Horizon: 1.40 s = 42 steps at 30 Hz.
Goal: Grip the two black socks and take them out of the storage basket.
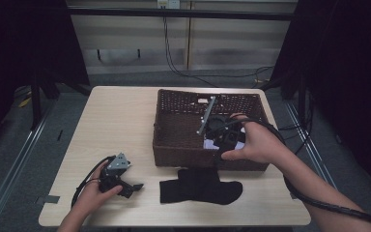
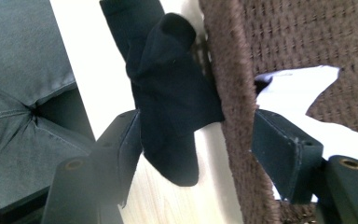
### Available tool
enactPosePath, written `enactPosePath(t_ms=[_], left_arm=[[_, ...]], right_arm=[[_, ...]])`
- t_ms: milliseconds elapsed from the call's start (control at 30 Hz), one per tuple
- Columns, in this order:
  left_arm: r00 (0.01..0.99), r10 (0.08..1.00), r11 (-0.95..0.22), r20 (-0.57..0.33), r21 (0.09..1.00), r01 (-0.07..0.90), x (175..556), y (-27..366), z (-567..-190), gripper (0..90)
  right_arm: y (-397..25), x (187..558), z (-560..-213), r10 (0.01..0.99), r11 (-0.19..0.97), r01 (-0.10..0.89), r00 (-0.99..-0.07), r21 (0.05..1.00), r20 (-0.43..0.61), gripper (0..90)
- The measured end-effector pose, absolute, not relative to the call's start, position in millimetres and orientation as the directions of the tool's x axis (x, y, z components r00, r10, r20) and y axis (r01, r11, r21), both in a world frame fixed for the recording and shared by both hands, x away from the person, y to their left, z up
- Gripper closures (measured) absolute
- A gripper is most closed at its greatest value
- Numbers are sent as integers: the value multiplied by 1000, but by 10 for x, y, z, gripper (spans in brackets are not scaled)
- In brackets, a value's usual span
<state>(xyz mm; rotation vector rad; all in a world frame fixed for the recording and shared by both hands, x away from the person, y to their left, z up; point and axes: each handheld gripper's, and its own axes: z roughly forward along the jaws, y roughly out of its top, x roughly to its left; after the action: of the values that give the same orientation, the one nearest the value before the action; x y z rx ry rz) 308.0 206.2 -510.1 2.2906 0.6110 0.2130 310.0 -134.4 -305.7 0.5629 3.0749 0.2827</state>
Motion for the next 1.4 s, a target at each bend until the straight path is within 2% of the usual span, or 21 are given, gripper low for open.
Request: enactPosePath(t_ms=[500,1400], left_arm=[[872,489,-608,-27,706,363,3079,2060,-5104,0],[872,489,-609,-28,705,364,3079,2061,-5103,0]], right_arm=[[-1662,2850,-3460,355,928,349,-935,131,-20,294],[-2306,2652,-4174,492,855,490,-870,170,37,262]])
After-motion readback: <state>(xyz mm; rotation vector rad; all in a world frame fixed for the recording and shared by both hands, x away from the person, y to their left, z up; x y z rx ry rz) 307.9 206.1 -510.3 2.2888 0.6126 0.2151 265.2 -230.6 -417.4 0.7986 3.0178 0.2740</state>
